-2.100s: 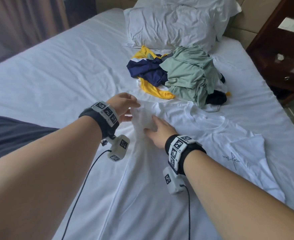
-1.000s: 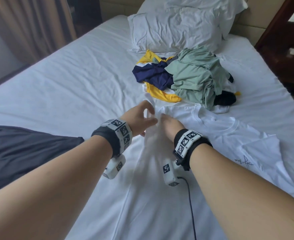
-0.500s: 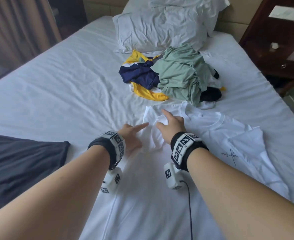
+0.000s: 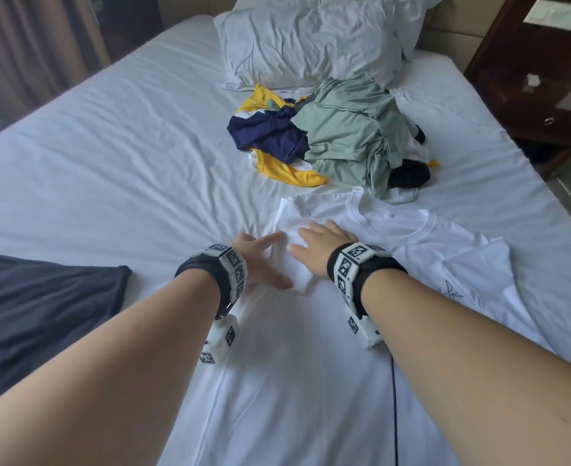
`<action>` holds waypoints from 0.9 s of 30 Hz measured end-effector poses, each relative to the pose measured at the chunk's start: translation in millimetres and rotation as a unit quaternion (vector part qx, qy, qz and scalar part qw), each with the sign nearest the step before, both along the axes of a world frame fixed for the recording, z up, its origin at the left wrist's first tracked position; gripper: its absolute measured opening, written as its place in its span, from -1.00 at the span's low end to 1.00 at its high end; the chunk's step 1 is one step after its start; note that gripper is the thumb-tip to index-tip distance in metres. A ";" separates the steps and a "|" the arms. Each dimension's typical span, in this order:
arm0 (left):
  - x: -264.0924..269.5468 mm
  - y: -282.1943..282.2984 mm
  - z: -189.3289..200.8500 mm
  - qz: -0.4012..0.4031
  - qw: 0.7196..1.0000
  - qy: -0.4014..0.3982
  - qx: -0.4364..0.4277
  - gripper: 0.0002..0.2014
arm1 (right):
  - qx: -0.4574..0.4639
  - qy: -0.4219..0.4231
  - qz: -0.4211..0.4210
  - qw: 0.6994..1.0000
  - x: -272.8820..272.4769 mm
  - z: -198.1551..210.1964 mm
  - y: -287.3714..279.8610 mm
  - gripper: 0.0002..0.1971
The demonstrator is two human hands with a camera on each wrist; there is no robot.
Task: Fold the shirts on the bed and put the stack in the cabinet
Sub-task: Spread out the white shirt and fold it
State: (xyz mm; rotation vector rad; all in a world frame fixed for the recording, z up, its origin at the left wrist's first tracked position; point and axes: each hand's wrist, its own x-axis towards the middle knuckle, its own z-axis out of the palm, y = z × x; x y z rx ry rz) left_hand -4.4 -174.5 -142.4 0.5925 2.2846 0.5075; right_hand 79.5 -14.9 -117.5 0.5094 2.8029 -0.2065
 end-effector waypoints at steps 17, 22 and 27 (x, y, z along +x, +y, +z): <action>-37.9 4.9 -15.0 -0.051 0.997 -0.050 -0.029 0.35 | -0.005 -0.103 -0.042 0.994 18.5 -47.0 6.7 0.42; -17.8 16.5 3.5 0.055 0.998 -0.034 0.025 -0.16 | -0.101 -0.023 -0.065 0.992 37.7 -13.5 14.7 0.08; 29.5 1.7 27.8 0.091 0.991 0.067 0.078 -0.23 | -0.160 0.030 -0.190 0.968 137.4 19.1 61.1 -0.23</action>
